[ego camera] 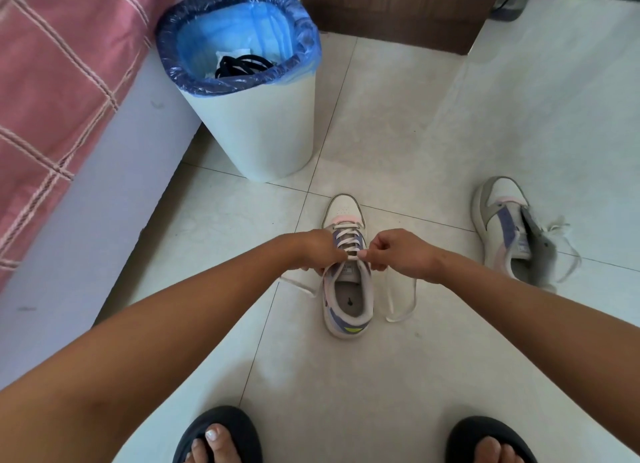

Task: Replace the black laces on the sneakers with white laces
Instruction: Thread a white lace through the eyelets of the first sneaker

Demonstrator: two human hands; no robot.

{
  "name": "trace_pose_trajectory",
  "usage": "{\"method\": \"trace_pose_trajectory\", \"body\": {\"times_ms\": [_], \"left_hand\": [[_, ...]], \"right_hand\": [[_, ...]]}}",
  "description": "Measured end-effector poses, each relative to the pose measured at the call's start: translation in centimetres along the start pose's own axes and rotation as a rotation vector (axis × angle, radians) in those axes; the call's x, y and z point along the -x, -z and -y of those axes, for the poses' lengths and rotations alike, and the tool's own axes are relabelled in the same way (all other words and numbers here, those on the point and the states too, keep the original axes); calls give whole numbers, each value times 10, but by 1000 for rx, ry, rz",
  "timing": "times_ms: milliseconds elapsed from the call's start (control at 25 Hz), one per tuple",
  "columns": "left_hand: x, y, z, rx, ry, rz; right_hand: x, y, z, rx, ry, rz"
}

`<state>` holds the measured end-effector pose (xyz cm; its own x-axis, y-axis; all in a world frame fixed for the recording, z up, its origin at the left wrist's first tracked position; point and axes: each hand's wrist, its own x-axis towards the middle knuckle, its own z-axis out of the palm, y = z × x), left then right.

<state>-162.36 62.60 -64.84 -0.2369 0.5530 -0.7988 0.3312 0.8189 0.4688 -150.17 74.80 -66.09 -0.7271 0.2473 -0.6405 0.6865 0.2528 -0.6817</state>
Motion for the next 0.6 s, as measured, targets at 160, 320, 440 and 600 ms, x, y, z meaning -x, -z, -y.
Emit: {"method": "trace_pose_trajectory", "body": {"times_ms": [160,320,440,600], "left_hand": [[4,6,18,35,-16,33],[15,23,31,93,-52,-30],[25,33,32,209,-95,-121],[33,36,31,288,-102,-177]], "right_hand": [[3,7,-9,-100,-11,14],[10,18,-14,6,38,7],[19,19,-21,401,367,-295],[29,21,-43,1069,1029,-569]]}}
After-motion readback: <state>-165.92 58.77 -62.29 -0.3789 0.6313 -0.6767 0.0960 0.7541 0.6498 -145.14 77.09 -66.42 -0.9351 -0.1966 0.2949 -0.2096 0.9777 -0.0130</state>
